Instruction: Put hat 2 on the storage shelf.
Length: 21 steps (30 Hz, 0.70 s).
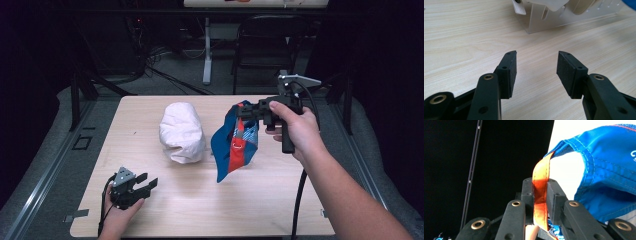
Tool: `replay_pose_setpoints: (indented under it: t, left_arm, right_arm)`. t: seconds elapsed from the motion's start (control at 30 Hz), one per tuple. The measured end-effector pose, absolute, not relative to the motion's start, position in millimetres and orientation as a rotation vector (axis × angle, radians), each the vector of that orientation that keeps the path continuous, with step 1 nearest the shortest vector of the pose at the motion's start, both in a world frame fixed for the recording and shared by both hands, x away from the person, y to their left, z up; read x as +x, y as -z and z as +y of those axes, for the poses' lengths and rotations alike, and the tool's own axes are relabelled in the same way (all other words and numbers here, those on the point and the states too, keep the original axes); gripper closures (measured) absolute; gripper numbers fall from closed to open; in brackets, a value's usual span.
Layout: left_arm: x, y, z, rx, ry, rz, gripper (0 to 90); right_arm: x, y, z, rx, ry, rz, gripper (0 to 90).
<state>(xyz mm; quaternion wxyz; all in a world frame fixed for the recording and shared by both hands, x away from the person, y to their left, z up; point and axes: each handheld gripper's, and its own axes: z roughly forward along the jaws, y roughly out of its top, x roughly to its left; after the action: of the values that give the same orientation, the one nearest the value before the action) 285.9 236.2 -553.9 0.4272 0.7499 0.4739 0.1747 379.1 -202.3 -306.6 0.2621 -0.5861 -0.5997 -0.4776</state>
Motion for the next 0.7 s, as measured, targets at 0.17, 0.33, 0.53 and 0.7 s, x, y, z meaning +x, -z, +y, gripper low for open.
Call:
replay_pose_setpoints:
  t: [0.17, 0.33, 0.53, 0.7]
  left_arm:
    - [287.9, 555.8, 237.2, 1.884, -0.455, 1.202, 47.1]
    - [289.7, 557.8, 238.5, 1.894, -0.467, 1.216, 45.9]
    - [289.9, 557.5, 241.1, 1.882, -0.48, 1.217, 44.4]
    - [289.2, 556.8, 242.0, 1.882, -0.483, 1.214, 44.5]
  right_arm:
    - [391.4, 295.3, -209.5, -1.634, 1.304, -1.641, 78.2]
    - [403.6, 290.1, -215.4, -1.657, 1.302, -1.651, 78.2]
    - [417.2, 285.3, -224.6, -1.695, 1.3, -1.661, 78.2]
    - [428.1, 284.9, -233.4, -1.725, 1.299, -1.66, 78.1]
